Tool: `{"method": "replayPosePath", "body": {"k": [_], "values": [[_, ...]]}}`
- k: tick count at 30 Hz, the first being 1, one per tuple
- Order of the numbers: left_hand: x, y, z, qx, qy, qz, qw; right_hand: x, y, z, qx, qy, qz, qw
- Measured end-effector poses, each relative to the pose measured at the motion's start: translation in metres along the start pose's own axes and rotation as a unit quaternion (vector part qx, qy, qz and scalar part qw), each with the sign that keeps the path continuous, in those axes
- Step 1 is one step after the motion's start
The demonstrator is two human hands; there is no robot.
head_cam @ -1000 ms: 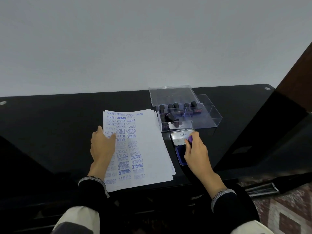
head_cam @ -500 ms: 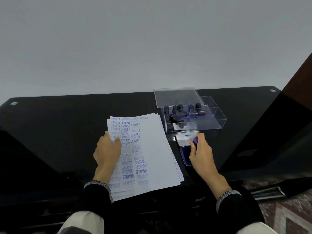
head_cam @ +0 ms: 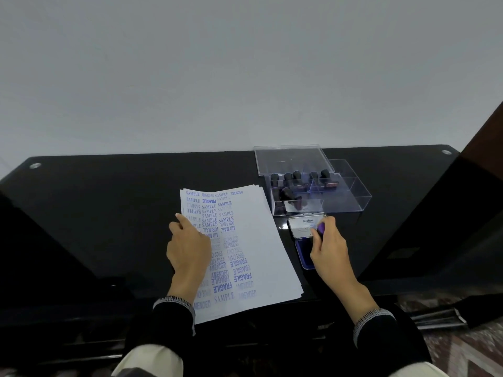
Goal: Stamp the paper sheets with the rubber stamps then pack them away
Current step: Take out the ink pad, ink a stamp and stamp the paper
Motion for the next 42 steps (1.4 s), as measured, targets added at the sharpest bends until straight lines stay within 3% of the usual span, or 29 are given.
{"method": "replayPosePath", "body": {"k": [6,9,12,17,22,27,42], "values": [[0.004,-0.003,-0.005,-0.004,0.033,0.010,0.999,0.007,0.011,0.002,0.045,-0.032,0.034,0.998],[0.007,-0.005,-0.007,0.001,0.082,-0.006,0.997,0.032,0.006,0.003,0.023,0.030,0.015,0.999],[0.009,0.000,-0.014,-0.021,0.086,-0.007,0.996,0.060,0.005,0.023,0.065,0.130,0.021,0.989],[-0.013,0.023,-0.016,-0.043,0.003,0.151,0.988,0.104,0.027,0.068,0.159,0.196,0.009,0.968],[-0.028,0.035,0.003,0.012,-0.029,0.246,0.969,0.143,0.056,0.096,0.151,0.149,-0.056,0.976],[-0.016,0.036,0.016,0.024,-0.022,0.240,0.970,0.144,0.078,0.126,0.145,0.073,-0.064,0.985],[-0.008,0.039,0.020,0.010,-0.052,0.225,0.973,0.136,0.083,0.151,0.170,0.014,-0.076,0.982]]}}
Point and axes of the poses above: each hand's wrist, its own y-axis towards the middle knuckle, its own z-axis out of the palm, x = y × z, the point moved 9 cm from there along y, towards the middle knuckle, and after that the axes turned 14 degrees about z, right-handed, at the moved point
